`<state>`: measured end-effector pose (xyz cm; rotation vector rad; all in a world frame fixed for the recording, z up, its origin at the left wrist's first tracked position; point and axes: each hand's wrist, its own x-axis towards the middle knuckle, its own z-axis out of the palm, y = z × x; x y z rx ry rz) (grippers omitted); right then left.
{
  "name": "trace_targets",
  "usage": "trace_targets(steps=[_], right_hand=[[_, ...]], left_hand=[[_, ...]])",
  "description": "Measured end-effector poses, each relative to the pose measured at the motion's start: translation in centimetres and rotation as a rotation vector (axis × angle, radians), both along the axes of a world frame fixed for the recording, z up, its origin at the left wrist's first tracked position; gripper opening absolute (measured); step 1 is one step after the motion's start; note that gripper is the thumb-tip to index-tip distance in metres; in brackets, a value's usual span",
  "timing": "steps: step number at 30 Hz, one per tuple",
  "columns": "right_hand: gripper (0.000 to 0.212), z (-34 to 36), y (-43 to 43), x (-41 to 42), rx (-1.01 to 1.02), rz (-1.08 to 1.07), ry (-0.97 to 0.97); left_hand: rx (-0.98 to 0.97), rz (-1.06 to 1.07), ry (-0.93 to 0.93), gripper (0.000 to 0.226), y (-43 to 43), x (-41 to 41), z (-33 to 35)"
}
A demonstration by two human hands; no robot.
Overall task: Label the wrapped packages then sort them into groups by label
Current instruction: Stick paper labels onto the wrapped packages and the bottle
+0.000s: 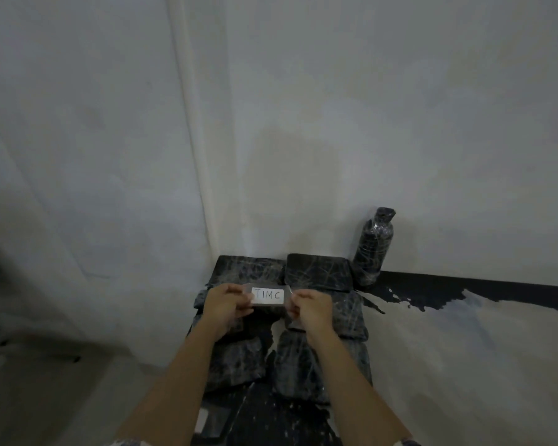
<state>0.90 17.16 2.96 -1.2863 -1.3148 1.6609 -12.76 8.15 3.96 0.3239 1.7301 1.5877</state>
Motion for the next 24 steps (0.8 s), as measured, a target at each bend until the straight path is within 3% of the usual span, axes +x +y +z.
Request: trace_targets(steps=[2,6,10,17,24], right_hand=[[0.012,0.1,0.7,-1.6,0.11,0.005,-0.1],[0.01,-0.1,2.3,-4.8,0.473,0.164,-0.359],[0.021,-0.7,3.9,-7.9,0.63,0.325,-0.487],[0.026,-1.9,6.3,-11.8,0.695,0.491,-0.651],[0.025,-3.1,7.4,-13.2,0.65,0.594,-0.824]], left_hand=[[-0.008,0.02,0.093,0.02,0.9,-1.3,-0.1],[-0.106,0.025,0.45,0.029,2.9,-4.0,-1.0],[-0.206,-0.002,0.62,0.014,5.2,-6.9,-2.6],[-0.418,-0.207,0.84,0.028,7.8,-10.5,-4.2],[-0.533,-0.323,0.87,0.035,9.7,-12.1,-5.8]])
